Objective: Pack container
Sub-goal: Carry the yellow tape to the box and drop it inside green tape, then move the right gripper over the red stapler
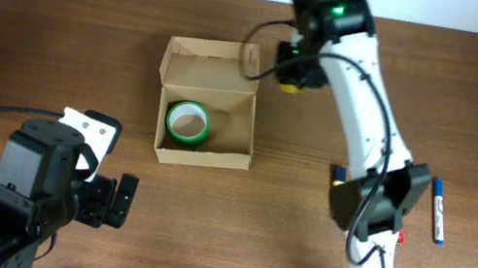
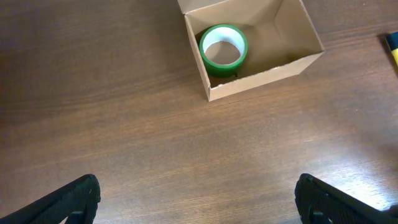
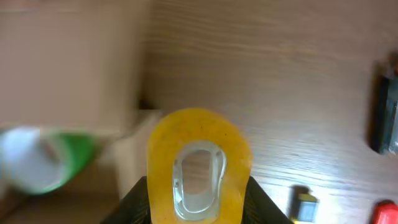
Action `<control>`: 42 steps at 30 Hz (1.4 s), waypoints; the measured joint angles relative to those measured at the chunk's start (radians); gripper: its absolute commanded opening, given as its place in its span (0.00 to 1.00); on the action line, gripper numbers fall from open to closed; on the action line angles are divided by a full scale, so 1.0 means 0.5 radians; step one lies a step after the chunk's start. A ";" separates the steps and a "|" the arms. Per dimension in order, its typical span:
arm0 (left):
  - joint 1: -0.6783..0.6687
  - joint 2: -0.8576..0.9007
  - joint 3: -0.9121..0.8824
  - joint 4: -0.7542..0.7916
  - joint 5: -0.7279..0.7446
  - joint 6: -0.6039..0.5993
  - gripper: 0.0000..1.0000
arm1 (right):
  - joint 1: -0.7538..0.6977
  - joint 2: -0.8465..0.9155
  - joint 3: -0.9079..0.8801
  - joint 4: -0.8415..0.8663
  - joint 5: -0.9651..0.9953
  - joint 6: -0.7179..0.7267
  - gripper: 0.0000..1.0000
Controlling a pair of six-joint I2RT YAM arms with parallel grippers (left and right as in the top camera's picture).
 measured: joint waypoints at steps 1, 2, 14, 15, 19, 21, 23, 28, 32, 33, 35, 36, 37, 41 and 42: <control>0.000 0.000 0.000 0.000 0.000 0.000 1.00 | 0.108 -0.024 0.060 -0.015 -0.014 -0.001 0.31; 0.000 0.000 0.000 0.000 0.000 0.000 1.00 | 0.183 -0.038 0.083 -0.027 -0.022 0.002 0.31; 0.000 0.000 0.000 0.000 0.000 0.000 1.00 | 0.594 -0.787 -1.281 0.909 -0.080 0.102 0.31; 0.000 0.000 0.000 0.001 0.000 0.000 1.00 | 0.600 -0.782 -1.343 0.956 -0.079 0.106 0.31; 0.000 0.000 0.000 0.001 0.000 -0.001 1.00 | 0.732 -0.736 -1.415 1.181 -0.042 0.146 0.32; 0.000 0.000 0.000 0.001 0.000 -0.001 1.00 | 0.749 -0.644 -1.415 1.273 -0.018 0.153 0.32; 0.000 0.000 0.000 0.001 0.000 -0.001 1.00 | 0.747 -0.526 -1.419 1.300 0.029 0.157 0.31; 0.000 0.000 0.000 0.000 0.000 0.000 1.00 | 0.735 -0.490 -1.436 1.298 0.066 0.157 0.32; 0.000 0.000 0.000 0.001 0.000 0.000 1.00 | 0.718 -0.491 -1.392 1.141 0.074 0.158 0.32; 0.000 0.000 0.000 0.002 0.000 0.000 1.00 | 0.706 -0.491 -1.351 1.077 0.079 0.157 0.33; 0.000 0.000 0.000 0.000 0.000 -0.001 1.00 | 0.649 -0.499 -1.176 0.900 0.083 0.152 0.39; 0.000 0.000 0.000 0.001 0.000 -0.001 1.00 | 0.597 -0.508 -1.044 0.766 0.089 0.141 0.39; 0.000 0.000 0.000 0.001 0.000 0.000 1.00 | 0.549 -0.526 -0.950 0.678 0.096 0.138 0.40; 0.000 0.000 0.000 0.001 0.000 0.000 1.00 | 0.252 -0.623 -0.531 0.312 0.159 0.076 0.61; 0.000 0.000 0.000 0.000 0.000 -0.001 1.00 | 0.157 -0.639 -0.443 0.240 0.172 0.050 0.71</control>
